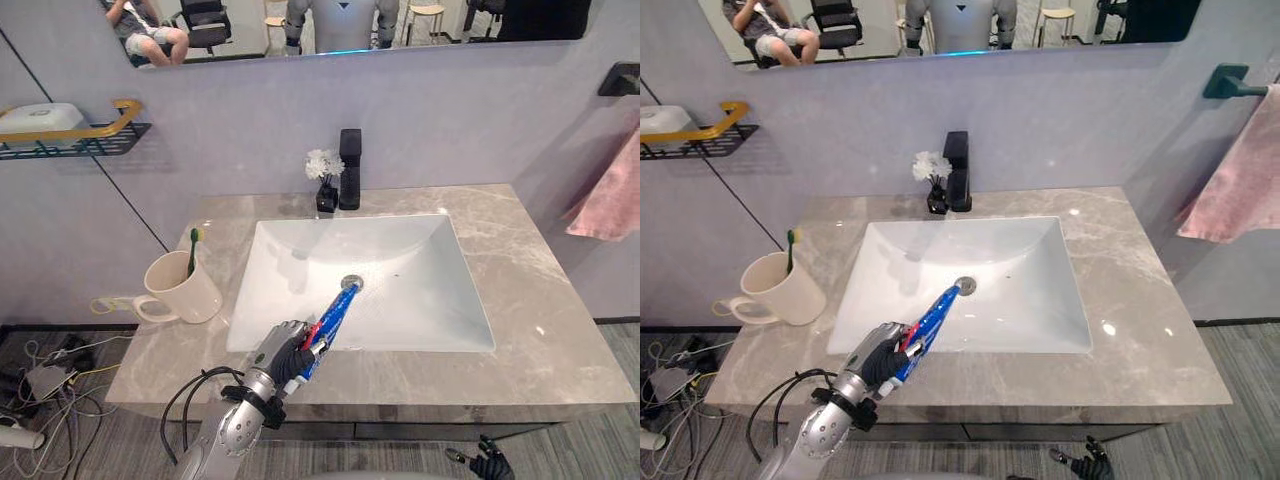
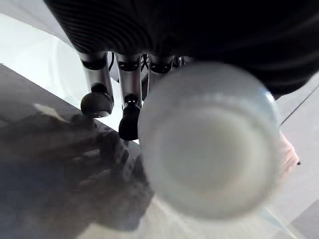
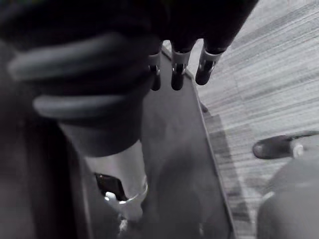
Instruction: Organize washtable
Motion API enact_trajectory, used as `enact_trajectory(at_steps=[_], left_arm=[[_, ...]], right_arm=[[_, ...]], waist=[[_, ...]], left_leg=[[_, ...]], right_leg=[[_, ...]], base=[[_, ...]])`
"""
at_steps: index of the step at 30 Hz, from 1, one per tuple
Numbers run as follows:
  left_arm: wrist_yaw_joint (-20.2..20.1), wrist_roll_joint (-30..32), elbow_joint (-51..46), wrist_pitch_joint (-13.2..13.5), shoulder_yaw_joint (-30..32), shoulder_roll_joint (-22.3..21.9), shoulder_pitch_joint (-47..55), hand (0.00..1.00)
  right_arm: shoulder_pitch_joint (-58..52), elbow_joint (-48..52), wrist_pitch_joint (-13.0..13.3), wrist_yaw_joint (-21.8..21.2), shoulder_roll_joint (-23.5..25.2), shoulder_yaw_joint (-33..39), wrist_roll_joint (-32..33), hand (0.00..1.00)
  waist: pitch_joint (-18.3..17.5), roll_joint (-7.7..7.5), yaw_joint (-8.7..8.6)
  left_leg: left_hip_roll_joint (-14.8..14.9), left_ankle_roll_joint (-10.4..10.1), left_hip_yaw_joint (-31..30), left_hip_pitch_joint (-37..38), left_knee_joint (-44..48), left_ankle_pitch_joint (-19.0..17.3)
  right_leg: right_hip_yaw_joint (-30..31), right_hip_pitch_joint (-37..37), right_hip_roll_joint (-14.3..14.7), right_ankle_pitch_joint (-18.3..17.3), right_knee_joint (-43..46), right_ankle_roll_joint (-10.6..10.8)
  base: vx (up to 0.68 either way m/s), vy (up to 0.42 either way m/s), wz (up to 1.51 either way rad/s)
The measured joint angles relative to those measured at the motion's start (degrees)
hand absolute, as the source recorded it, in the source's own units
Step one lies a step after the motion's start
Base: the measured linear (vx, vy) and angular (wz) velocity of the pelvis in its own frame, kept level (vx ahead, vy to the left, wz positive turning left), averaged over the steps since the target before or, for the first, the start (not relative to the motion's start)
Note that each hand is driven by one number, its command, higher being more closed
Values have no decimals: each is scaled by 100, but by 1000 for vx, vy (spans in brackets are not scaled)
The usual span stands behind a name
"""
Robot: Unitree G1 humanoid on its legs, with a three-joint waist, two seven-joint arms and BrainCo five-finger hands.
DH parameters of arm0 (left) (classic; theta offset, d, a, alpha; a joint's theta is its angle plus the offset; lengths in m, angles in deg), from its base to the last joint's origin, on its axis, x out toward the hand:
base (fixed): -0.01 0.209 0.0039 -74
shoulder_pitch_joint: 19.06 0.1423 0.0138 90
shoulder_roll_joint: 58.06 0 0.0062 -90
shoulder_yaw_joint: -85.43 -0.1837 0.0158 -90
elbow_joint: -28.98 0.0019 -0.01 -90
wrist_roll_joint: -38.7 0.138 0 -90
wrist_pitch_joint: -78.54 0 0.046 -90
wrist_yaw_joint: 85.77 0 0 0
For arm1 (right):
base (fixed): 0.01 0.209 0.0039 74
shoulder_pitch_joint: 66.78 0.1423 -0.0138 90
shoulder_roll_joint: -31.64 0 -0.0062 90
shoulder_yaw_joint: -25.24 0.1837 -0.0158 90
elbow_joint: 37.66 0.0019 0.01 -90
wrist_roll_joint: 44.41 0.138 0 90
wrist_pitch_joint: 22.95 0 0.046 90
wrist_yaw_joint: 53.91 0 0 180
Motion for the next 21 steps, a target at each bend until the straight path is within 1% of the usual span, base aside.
enact_trajectory(at_steps=[2,3,4,6,7,9,10,12,15,16,21], left_arm=[[25,-45,-234,3,78,-127,31,100],[106,-101,-396,4,143,-228,23,100],[126,-140,-432,5,148,-268,8,100],[152,-217,-469,5,166,-372,2,100],[152,-217,-470,4,168,-381,2,100],[150,-219,-472,3,183,-410,-5,100],[143,-219,-474,3,201,-413,-4,100],[124,-224,-474,3,280,-412,-18,100],[97,-224,-476,2,355,-411,-83,100],[95,-227,-498,2,386,-408,-102,100],[32,-363,-666,11,384,-404,-109,100]], right_arm=[[-109,539,-34,59,71,159,-33,0],[-169,988,-198,71,78,262,-87,0],[-201,1089,-247,72,83,314,-122,0],[-365,1749,-265,62,168,518,-254,0],[-379,1898,-268,60,175,589,-269,0],[-382,2647,-319,51,165,866,-268,0],[-387,2831,-334,36,162,897,-268,0],[-454,3492,-346,-64,162,1041,-270,0],[-408,4115,-336,-134,84,1186,-265,0],[-374,4421,-315,-215,-12,1194,-259,0],[-37,5348,-37,-501,-536,1217,-32,0]], waist=[[-58,-72,8],[-65,-94,-27],[-66,-109,-33],[-73,-127,-36],[-80,-137,-40],[-95,-137,-111],[-93,-141,-152],[-97,-223,-210],[-96,-254,-213],[-96,-256,-212],[-96,-254,-188]], left_leg=[[39,-21,117,-9,56,-71],[65,-24,211,-20,135,-143],[78,-23,271,-20,159,-174],[110,-37,395,-12,235,-268],[119,-36,445,-13,250,-292],[147,-43,601,-76,377,-382],[149,-42,611,-85,400,-389],[161,-50,647,-88,425,-420],[165,-41,702,-92,435,-427],[162,-22,726,-91,461,-443],[121,11,737,-117,573,-499]], right_leg=[[157,-55,37,9,3,-10],[243,-72,57,14,4,-14],[294,-80,68,17,4,-14],[434,-102,95,22,4,-12],[488,-123,106,27,8,-5],[649,-176,126,51,18,15],[655,-180,126,54,18,20],[698,-201,140,57,30,24],[733,-270,152,58,115,26],[760,-271,147,77,114,57],[769,-293,116,92,113,83]], base=[[23,-14,-42],[30,-14,-41],[23,-9,-37],[28,-3,-34],[43,0,-39],[43,2,-36],[28,-8,-18],[9,-13,-10],[-21,-9,-13],[-45,0,-13],[-60,-3,-3]])
